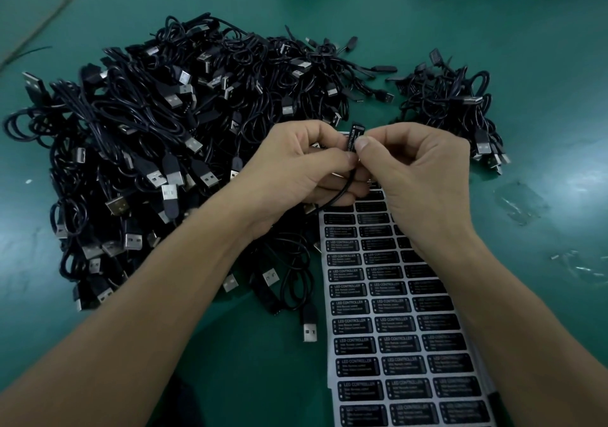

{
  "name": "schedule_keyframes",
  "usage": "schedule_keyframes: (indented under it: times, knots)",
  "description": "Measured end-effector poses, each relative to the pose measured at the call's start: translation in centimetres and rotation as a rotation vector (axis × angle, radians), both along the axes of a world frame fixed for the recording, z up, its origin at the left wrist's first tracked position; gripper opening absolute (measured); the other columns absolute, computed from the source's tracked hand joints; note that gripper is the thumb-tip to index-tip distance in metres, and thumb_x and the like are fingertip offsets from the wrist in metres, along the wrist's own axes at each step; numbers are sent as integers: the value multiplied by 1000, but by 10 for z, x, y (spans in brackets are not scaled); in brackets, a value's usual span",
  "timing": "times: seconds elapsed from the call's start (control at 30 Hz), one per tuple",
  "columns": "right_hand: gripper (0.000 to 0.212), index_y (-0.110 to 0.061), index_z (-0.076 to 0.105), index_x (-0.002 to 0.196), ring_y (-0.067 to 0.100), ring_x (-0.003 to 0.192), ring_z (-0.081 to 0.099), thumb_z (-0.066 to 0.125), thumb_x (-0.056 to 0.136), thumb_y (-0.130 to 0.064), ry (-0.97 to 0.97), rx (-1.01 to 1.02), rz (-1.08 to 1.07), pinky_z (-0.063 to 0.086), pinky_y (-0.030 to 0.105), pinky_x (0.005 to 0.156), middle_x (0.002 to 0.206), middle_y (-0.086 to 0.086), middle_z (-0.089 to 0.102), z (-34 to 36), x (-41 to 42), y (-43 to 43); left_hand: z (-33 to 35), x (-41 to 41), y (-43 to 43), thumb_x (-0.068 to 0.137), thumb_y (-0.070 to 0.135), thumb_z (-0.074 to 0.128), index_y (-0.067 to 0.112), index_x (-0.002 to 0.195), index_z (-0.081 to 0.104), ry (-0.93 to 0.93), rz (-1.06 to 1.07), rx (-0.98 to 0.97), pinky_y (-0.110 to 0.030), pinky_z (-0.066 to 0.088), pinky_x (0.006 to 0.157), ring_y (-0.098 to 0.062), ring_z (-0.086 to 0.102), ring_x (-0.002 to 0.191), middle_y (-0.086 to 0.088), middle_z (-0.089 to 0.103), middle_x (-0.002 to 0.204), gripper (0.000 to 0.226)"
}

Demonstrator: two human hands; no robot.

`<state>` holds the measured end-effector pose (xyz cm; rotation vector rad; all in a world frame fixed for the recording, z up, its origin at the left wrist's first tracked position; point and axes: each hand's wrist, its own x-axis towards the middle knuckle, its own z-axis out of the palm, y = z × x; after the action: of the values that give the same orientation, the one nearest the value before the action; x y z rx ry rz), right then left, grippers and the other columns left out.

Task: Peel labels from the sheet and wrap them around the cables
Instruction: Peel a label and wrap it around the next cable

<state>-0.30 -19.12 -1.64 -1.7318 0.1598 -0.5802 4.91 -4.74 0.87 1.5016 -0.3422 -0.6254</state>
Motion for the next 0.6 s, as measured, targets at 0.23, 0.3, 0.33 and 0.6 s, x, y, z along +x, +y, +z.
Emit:
schedule_keyframes:
  times: [0.23,0.3,0.33,0.6]
  knots:
    - [12,-20,73,78,10,57,68,73,88,-13,-4,-2,-9,53,20,54,67,-5,73,1,-3,2,-1,0,-2,93,0,64,8,85,62,-17,14,25,-25,58,59,-25,76,71,-13,76,77,12]
    - [11,-20,73,78,11,58,68,74,87,-13,-5,0,-16,54,20,54,68,-4,73,1,-3,3,-2,0,-3,94,0,62,8,84,60,-25,18,30,-25,58,57,-24,76,69,-11,75,73,14]
    - [11,-20,73,78,11,58,69,75,86,-13,-5,0,-21,54,20,54,68,-3,73,2,-3,4,-1,0,-3,95,0,62,8,83,60,-32,19,34,-24,57,56,-23,76,68,-10,75,71,15]
    - [7,-21,73,78,9,61,69,77,83,-18,8,9,-50,53,18,56,69,-6,73,0,-3,5,-2,-2,-3,96,-3,57,8,84,58,-45,21,45,-23,57,54,-18,74,63,-8,74,68,17]
